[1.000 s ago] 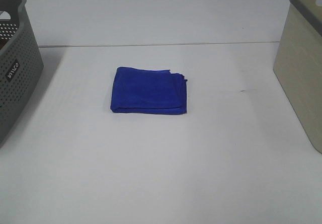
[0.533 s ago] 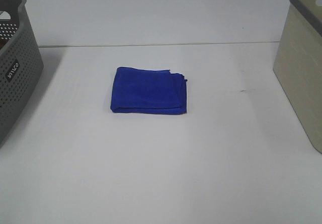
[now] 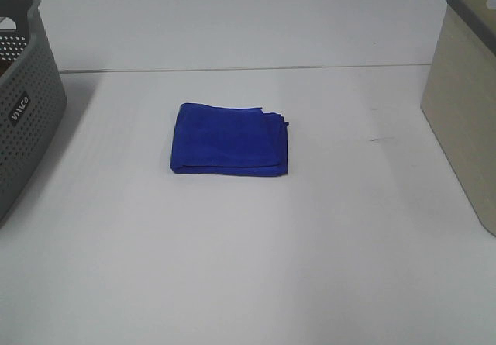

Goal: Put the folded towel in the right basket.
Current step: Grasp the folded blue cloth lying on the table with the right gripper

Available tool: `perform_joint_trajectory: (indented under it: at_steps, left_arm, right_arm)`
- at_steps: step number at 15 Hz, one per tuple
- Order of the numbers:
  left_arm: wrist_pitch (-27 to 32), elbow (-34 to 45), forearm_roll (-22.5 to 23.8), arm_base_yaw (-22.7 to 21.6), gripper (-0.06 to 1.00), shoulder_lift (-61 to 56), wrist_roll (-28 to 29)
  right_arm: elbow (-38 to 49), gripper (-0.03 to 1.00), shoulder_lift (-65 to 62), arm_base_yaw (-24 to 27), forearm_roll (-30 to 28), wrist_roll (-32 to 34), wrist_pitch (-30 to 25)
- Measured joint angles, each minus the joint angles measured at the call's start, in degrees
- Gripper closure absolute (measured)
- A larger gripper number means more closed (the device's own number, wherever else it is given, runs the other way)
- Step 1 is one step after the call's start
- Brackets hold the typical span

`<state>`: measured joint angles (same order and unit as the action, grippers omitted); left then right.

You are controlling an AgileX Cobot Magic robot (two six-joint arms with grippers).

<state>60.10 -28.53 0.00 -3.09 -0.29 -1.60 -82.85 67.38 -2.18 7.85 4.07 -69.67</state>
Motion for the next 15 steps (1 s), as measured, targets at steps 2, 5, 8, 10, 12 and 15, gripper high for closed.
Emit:
perform_joint_trajectory:
  at_steps: [2,5,8,10,12,15]
  left_arm:
    - [0.0,0.0,0.0,0.0,-0.04,0.0,0.0]
    - [0.0,0.0,0.0,0.0,-0.04,0.0,0.0]
    - [0.0,0.0,0.0,0.0,-0.04,0.0,0.0]
    - [0.0,0.0,0.0,0.0,-0.04,0.0,0.0]
    - [0.0,0.0,0.0,0.0,-0.04,0.0,0.0]
    - [0.0,0.0,0.0,0.0,-0.04,0.0,0.0]
  right_arm:
    - [-5.3,0.0,6.6,0.0,2.9,-0.9,0.0]
    - [-7.0,0.0,17.0,-0.1,14.7,-6.4,2.0]
    - [-7.0,0.0,29.2,-5.4,22.7,-10.9,10.6]
    - [-7.8,0.0,37.3,-9.3,24.9,-11.5,14.0]
    - [-10.1,0.0,45.9,-10.4,27.0,-13.2,12.1]
    - [-13.6,0.0,53.7,-10.5,26.2,-14.0,11.5]
